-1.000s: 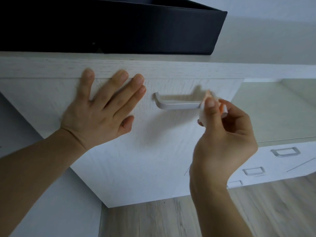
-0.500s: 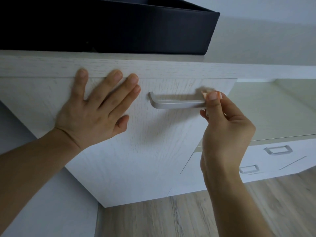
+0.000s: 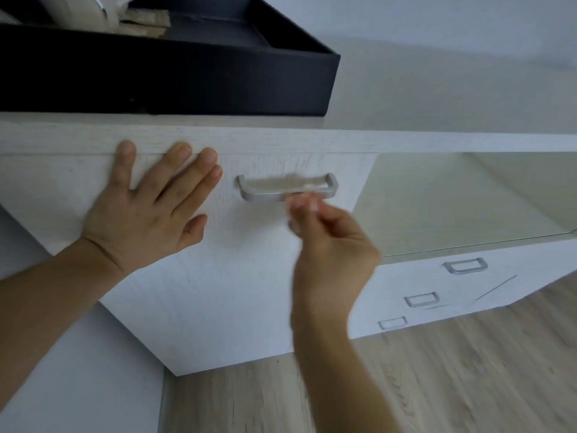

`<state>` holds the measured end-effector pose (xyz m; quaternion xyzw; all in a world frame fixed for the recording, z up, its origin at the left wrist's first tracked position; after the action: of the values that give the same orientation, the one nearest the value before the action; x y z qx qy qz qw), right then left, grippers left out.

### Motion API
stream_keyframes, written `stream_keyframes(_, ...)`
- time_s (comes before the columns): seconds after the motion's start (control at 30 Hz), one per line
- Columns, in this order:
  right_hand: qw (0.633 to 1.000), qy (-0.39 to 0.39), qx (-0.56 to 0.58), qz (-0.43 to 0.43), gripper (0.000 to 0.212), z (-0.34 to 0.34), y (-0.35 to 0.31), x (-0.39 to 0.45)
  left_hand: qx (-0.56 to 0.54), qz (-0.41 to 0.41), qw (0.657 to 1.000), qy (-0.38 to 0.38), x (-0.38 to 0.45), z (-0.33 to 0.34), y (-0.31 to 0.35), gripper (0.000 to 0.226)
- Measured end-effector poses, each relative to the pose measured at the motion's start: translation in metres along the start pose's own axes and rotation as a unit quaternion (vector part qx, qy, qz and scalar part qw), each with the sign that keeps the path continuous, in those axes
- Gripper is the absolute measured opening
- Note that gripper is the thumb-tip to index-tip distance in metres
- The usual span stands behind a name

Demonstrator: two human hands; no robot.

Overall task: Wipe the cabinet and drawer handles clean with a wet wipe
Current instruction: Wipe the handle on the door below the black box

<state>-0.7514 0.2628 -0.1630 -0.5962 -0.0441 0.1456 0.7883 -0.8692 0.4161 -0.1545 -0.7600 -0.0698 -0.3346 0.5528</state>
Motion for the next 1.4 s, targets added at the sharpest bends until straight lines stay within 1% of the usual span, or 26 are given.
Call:
stream_keyframes(0.03, 0.999, -0.024, -0.018, 0.017, 0.003, 0.008, 0.004, -0.007, -0.010, -0.001, 1.000, -0.014, 0.001, -0.003, -0.001, 0.066)
stream_keyframes(0.1, 0.997, -0.047, -0.033, 0.043, 0.006, 0.016, 0.004, -0.015, -0.028, 0.004, 0.999, -0.047, 0.003, -0.009, -0.004, 0.065)
stream_keyframes(0.2, 0.992, -0.080, -0.082, 0.044, 0.009, 0.017, -0.012, -0.010, -0.073, 0.013, 0.993, -0.093, 0.008, -0.023, -0.007, 0.063)
stream_keyframes(0.3, 0.979, -0.114, -0.167, 0.006, 0.008, 0.014, -0.041, -0.002, -0.143, 0.004, 0.979, -0.148, 0.014, -0.039, -0.011, 0.062)
stream_keyframes(0.37, 0.960, -0.139, -0.241, -0.030, 0.008, 0.018, -0.066, 0.003, -0.193, -0.013, 0.965, -0.178, 0.023, -0.051, -0.016, 0.060)
stream_keyframes(0.47, 0.916, -0.173, -0.351, -0.087, 0.012, 0.031, -0.108, 0.013, -0.253, -0.040, 0.941, -0.224, 0.049, -0.070, -0.033, 0.054)
stream_keyframes(0.6, 0.820, -0.223, -0.496, -0.182, 0.013, 0.063, -0.170, 0.014, -0.311, -0.086, 0.909, -0.263, 0.094, -0.092, -0.073, 0.050)
stream_keyframes(0.67, 0.773, -0.230, -0.547, -0.224, 0.015, 0.078, -0.203, 0.010, -0.325, -0.108, 0.904, -0.256, 0.117, -0.099, -0.101, 0.043)
stream_keyframes(0.7, 0.751, -0.232, -0.570, -0.239, 0.015, 0.084, -0.219, 0.007, -0.332, -0.117, 0.900, -0.257, 0.129, -0.101, -0.116, 0.043)
stream_keyframes(0.77, 0.713, -0.233, -0.609, -0.259, 0.018, 0.094, -0.248, 0.003, -0.348, -0.119, 0.884, -0.288, 0.151, -0.101, -0.143, 0.049)
stream_keyframes(0.83, 0.692, -0.228, -0.631, -0.266, 0.018, 0.102, -0.276, 0.000, -0.337, -0.114, 0.871, -0.339, 0.167, -0.095, -0.166, 0.054)
stream_keyframes(0.93, 0.679, -0.212, -0.646, -0.278, 0.012, 0.110, -0.314, -0.005, -0.319, -0.125, 0.860, -0.377, 0.189, -0.091, -0.200, 0.056)
stream_keyframes(1.03, 0.667, -0.198, -0.652, -0.301, 0.012, 0.119, -0.346, -0.011, -0.317, -0.136, 0.850, -0.398, 0.209, -0.092, -0.226, 0.057)
stream_keyframes(1.17, 0.658, -0.190, -0.647, -0.335, 0.016, 0.130, -0.383, -0.017, -0.296, -0.142, 0.854, -0.403, 0.227, -0.101, -0.253, 0.056)
stream_keyframes(1.27, 0.653, -0.209, -0.633, -0.360, 0.016, 0.141, -0.404, -0.021, -0.273, -0.136, 0.854, -0.422, 0.233, -0.105, -0.270, 0.054)
stream_keyframes(1.4, 0.640, -0.243, -0.615, -0.392, 0.015, 0.158, -0.424, -0.021, -0.235, -0.163, 0.853, -0.436, 0.244, -0.115, -0.296, 0.053)
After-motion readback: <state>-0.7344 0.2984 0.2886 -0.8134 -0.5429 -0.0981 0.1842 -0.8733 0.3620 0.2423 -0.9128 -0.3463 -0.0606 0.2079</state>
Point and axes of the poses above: each hand's wrist, its own x-axis towards the middle knuckle, its own z-axis out of the palm, y = z × x, the point moved 7 cm from there along x, towards the middle knuckle, and after that the axes turned 6 degrees about z, right-handed, at the moved point
